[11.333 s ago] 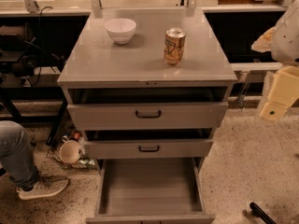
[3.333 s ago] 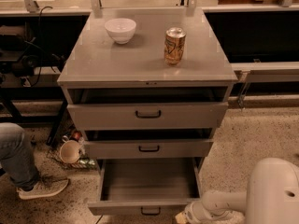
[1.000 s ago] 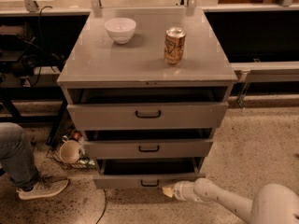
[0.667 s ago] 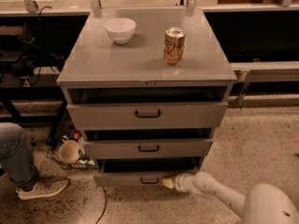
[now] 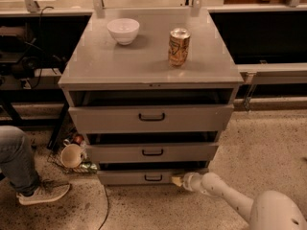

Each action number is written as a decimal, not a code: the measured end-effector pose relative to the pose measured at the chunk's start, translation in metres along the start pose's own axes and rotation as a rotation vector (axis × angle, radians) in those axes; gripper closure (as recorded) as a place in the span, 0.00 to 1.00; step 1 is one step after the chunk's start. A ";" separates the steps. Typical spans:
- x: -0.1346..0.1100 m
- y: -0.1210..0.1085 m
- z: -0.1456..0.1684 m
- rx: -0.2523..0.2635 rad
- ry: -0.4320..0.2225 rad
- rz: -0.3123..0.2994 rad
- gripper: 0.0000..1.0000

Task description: Close bottom drawer

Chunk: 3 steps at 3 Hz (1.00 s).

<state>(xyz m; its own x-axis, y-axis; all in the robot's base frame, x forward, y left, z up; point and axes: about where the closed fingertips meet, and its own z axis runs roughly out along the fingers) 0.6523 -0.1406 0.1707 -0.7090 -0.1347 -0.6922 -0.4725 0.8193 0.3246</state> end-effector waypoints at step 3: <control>-0.001 -0.005 -0.005 0.013 -0.012 0.000 1.00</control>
Offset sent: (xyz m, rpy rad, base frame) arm -0.1088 -0.0724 0.0066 -0.0734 0.0767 -0.0072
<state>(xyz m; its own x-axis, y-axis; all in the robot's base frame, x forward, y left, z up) 0.6528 -0.1471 0.1725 -0.7026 -0.1283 -0.6999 -0.4656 0.8267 0.3159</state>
